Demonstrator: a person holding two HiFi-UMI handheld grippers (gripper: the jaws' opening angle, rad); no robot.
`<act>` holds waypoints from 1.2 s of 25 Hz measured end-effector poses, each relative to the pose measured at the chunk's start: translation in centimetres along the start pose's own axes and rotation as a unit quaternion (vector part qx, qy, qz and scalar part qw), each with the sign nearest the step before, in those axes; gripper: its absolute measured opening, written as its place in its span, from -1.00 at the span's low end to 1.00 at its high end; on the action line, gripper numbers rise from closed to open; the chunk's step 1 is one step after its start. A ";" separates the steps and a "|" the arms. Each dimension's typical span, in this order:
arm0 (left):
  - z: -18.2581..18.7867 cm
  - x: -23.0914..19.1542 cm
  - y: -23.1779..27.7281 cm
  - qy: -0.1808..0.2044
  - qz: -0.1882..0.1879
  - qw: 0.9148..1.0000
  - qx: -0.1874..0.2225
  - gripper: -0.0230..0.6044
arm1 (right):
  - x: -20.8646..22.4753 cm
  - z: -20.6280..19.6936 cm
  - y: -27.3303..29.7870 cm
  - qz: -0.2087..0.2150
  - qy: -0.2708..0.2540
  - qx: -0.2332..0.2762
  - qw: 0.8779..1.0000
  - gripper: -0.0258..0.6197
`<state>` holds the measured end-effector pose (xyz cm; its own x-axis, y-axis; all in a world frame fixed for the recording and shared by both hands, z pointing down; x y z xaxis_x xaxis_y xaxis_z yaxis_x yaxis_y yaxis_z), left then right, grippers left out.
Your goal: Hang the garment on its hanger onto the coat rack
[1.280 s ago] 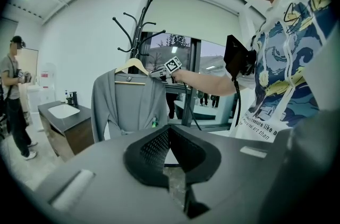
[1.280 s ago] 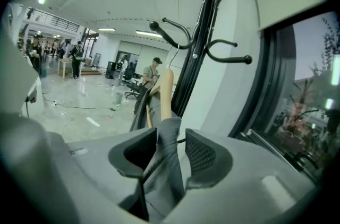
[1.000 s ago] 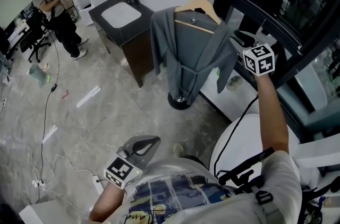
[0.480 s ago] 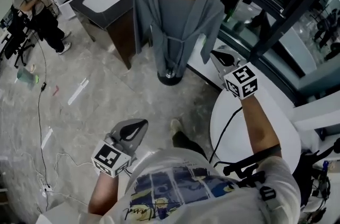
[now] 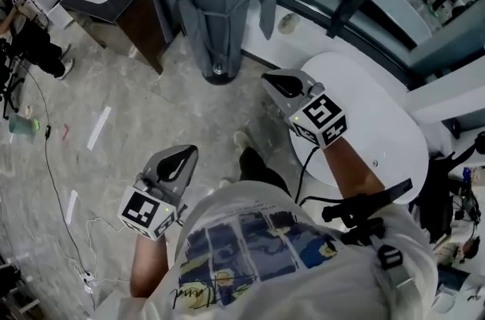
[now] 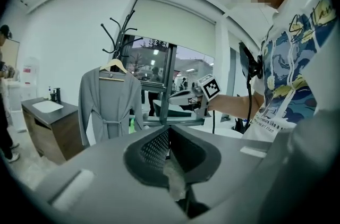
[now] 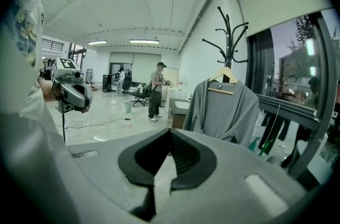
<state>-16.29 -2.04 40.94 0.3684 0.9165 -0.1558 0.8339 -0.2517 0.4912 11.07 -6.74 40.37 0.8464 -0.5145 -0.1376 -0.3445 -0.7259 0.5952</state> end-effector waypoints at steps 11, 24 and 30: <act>-0.7 2.5 -0.5 0.011 -0.012 1.000 -0.003 -0.92 | -6.7 -1.2 -3.2 0.036 0.007 0.015 0.999 -0.91; -2.3 4.3 -0.2 -0.001 -0.010 1.000 -0.002 -0.92 | -9.0 -1.5 -4.0 0.070 -0.027 0.014 0.997 -0.91; -1.7 4.7 0.3 0.001 -0.008 1.000 -0.007 -0.92 | -9.0 -1.7 -4.1 0.076 -0.037 0.008 0.996 -0.91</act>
<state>-15.03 2.75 41.79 0.3541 0.9209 -0.1628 0.8343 -0.2324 0.4999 5.57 1.60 40.51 0.7523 -0.6503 -0.1053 -0.4730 -0.6445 0.6007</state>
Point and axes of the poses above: the fingertips, and each gripper's own axes: y forward along the fingers, x to its right, z out of its top, the point moved 7 cm from there along -y, backward along the fingers, and after that the axes turned 15 degrees about -x, right-handed, at the moved point
